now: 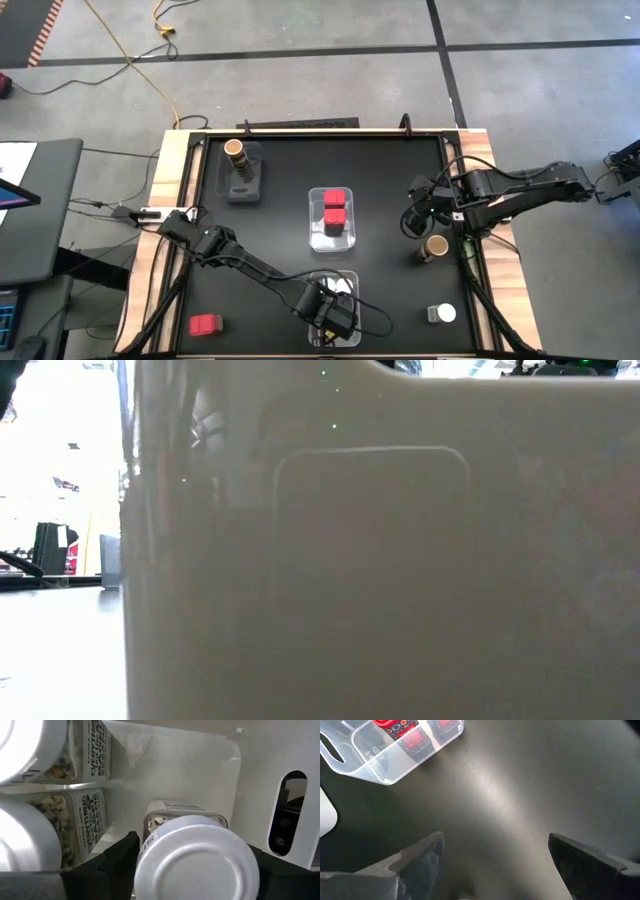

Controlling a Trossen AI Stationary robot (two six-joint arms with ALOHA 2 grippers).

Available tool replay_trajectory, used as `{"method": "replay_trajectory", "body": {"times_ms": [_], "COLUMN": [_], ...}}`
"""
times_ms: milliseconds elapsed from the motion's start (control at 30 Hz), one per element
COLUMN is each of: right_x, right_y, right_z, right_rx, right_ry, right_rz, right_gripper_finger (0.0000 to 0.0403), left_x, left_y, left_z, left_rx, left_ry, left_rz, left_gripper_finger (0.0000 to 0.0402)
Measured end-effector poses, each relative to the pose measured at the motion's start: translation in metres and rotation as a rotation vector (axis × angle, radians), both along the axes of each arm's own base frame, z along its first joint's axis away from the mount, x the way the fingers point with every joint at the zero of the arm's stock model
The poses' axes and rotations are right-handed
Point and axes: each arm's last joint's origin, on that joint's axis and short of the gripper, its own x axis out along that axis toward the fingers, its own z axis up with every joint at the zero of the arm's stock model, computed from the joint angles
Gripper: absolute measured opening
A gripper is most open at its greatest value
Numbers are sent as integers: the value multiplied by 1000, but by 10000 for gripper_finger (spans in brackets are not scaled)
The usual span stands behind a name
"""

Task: Sort spices by type
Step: Put the white seasoning bottle into the white bin

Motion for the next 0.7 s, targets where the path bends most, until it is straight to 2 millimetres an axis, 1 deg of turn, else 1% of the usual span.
{"method": "replay_trajectory", "body": {"times_ms": [133,300,500,700], "right_x": [0,0,0,0], "right_y": [0,0,0,0], "right_z": [0,0,0,0], "right_rx": [0,0,-1,-1], "right_ry": [0,0,1,1], "right_rz": [0,0,3,3], "right_gripper_finger": [384,384,384,384], "left_x": [1,1,-4,-10], "left_y": [2,5,8,10], "left_z": [0,2,25,40], "left_rx": [0,-9,-33,-46], "left_ry": [2,6,-38,-49], "left_rz": [5,35,33,29], "left_gripper_finger": [258,260,261,261]}}
